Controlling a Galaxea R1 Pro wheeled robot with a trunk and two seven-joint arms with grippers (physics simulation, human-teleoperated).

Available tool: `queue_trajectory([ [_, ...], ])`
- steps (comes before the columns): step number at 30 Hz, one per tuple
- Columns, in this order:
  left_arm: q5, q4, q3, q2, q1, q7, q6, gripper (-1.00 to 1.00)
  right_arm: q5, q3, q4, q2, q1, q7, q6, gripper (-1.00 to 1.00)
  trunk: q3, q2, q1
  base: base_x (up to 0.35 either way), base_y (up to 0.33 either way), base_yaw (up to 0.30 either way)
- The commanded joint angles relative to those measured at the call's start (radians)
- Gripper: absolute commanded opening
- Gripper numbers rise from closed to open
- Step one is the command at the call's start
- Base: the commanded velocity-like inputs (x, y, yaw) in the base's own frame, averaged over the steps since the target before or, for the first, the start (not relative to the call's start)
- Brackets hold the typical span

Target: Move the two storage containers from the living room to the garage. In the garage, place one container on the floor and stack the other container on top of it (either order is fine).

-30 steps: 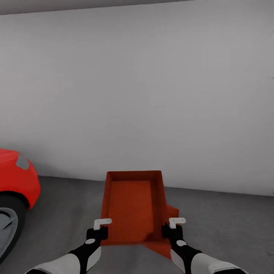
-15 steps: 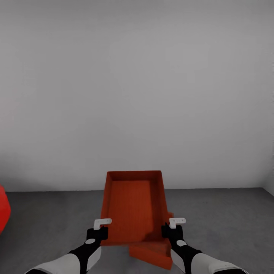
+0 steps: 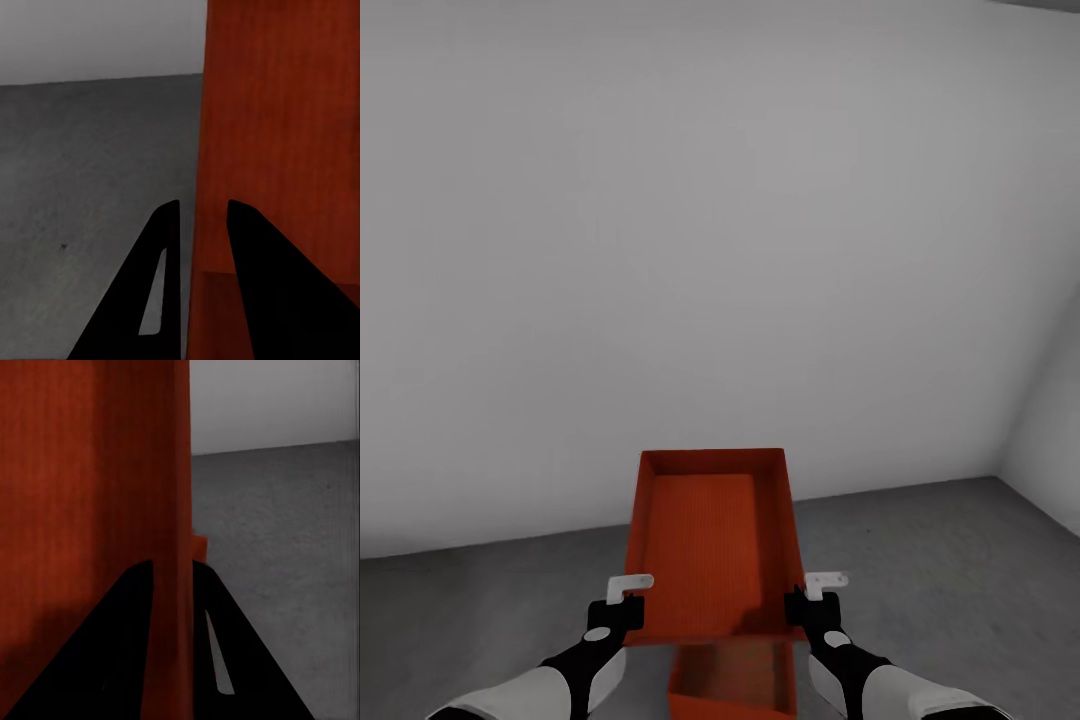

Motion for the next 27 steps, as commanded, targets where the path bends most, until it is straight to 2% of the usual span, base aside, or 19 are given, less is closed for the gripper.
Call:
queue_trajectory([
  [1, -0.006, -0.002, -0.002, -0.001, -0.001, 0.007, -0.019, -1.00, -0.017, -0.065, 0.004, 0.025, -0.001, -0.001, -0.004, -1.00, -0.002, -0.002, 0.001, 0.322, 0.021, -0.282],
  [22, -0.006, -0.002, -0.002, -0.001, -0.001, 0.007, -0.020, -1.00, -0.017, -0.064, 0.004, 0.025, -0.001, -0.001, -0.004, -1.00, -0.002, -0.002, 0.001, 0.299, 0.178, -0.282],
  [27, -0.005, -0.002, -0.002, -0.001, -0.002, 0.009, -0.022, -1.00, -0.017, -0.065, 0.004, 0.024, -0.001, -0.001, -0.004, -1.00, -0.002, -0.002, 0.001, 0.131, 0.037, -0.105],
])
